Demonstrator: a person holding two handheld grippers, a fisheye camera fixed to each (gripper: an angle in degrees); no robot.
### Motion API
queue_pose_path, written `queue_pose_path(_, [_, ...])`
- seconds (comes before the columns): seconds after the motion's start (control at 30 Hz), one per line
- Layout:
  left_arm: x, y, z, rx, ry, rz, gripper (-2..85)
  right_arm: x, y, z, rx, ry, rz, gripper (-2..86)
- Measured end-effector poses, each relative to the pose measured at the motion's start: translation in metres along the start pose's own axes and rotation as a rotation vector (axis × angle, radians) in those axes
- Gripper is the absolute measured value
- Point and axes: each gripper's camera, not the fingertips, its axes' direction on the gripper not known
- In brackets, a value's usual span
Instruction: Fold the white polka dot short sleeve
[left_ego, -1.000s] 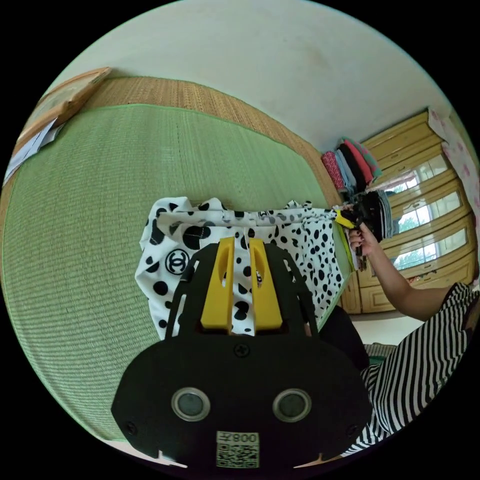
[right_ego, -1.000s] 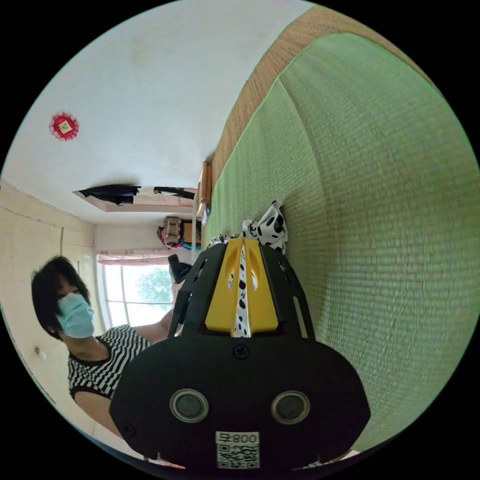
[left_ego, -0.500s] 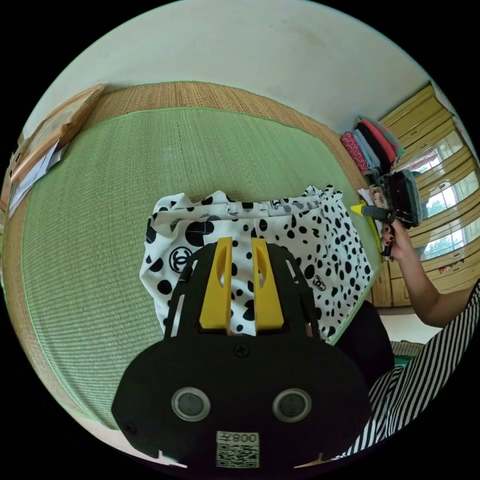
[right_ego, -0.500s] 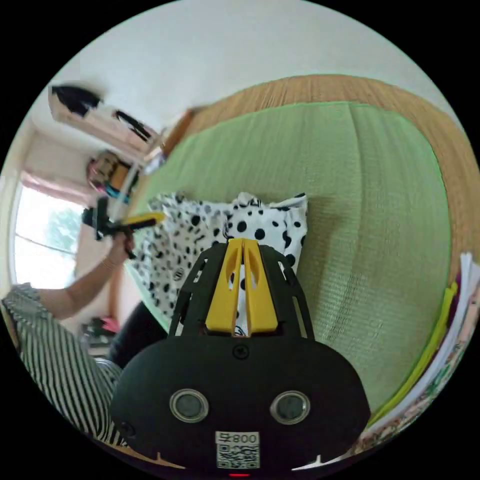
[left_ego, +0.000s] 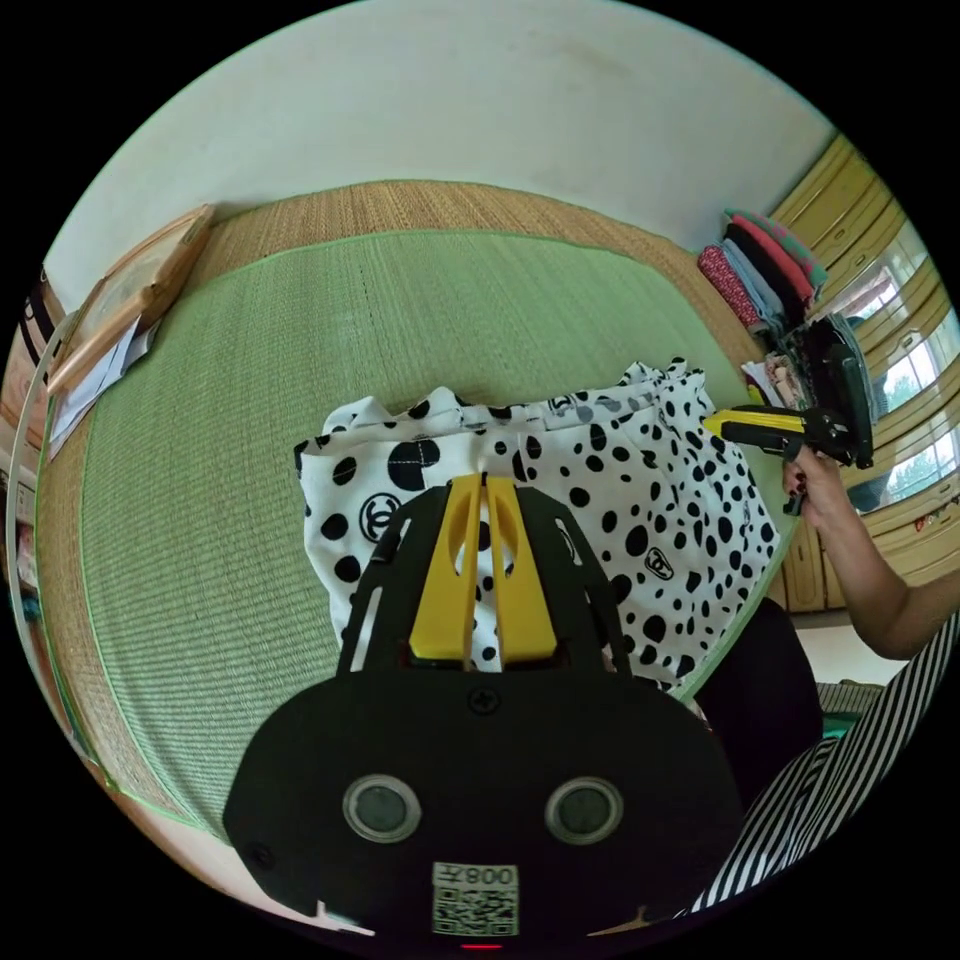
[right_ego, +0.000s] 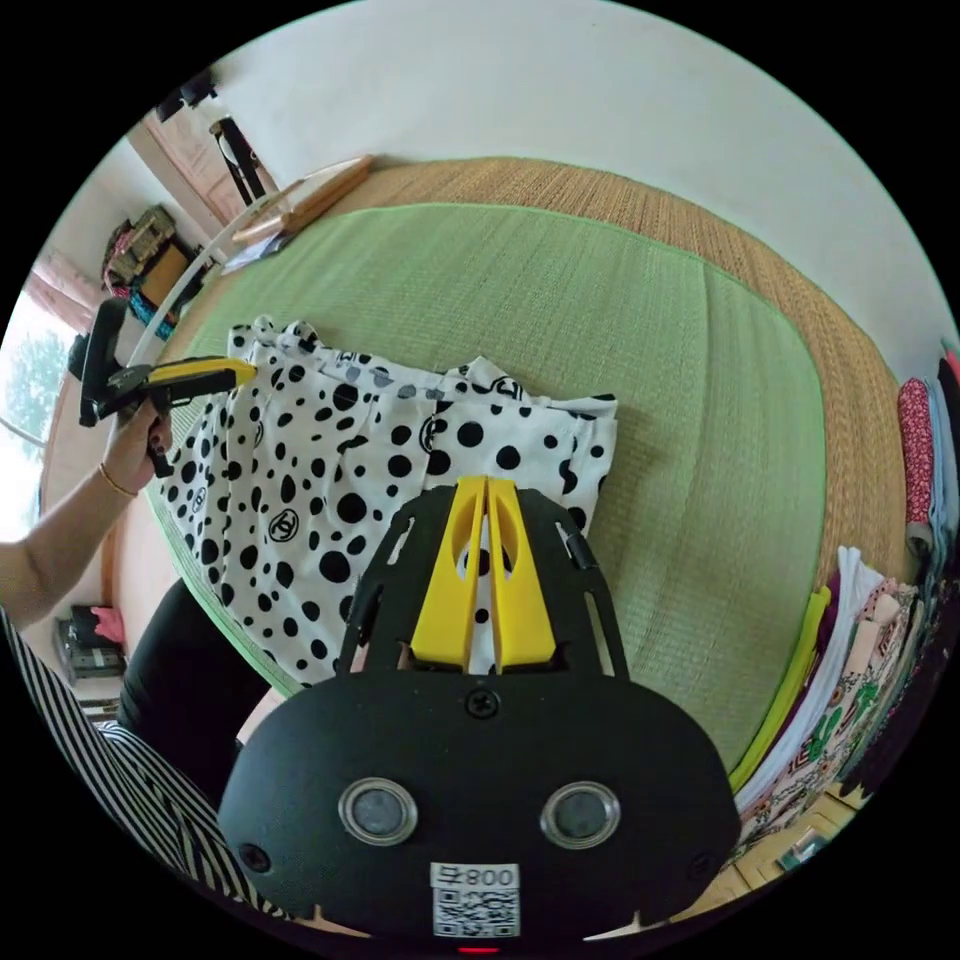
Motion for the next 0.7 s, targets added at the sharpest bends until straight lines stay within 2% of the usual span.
queue_pose_path(0.2, [-0.004,0.005,-0.010,0.034,0.027,-0.008,0.7,-0.019,-0.003,0.004,0.080,-0.101,-0.028,3.2])
queue_pose_path(0.3, [-0.008,0.010,-0.005,0.022,0.042,-0.024,0.7,-0.037,-0.016,0.034,0.025,-0.203,-0.077,5.4])
queue_pose_path(0.37, [-0.010,0.013,-0.005,0.018,0.046,-0.026,0.7,-0.045,-0.024,0.053,-0.008,-0.204,-0.075,6.4])
queue_pose_path(0.57, [-0.018,0.021,-0.007,0.013,0.048,-0.017,0.7,-0.075,-0.038,0.086,-0.019,-0.087,-0.111,7.6])
queue_pose_path(0.7, [-0.027,0.028,-0.007,0.015,0.058,-0.027,0.8,-0.092,-0.042,0.107,-0.052,0.004,-0.153,3.8])
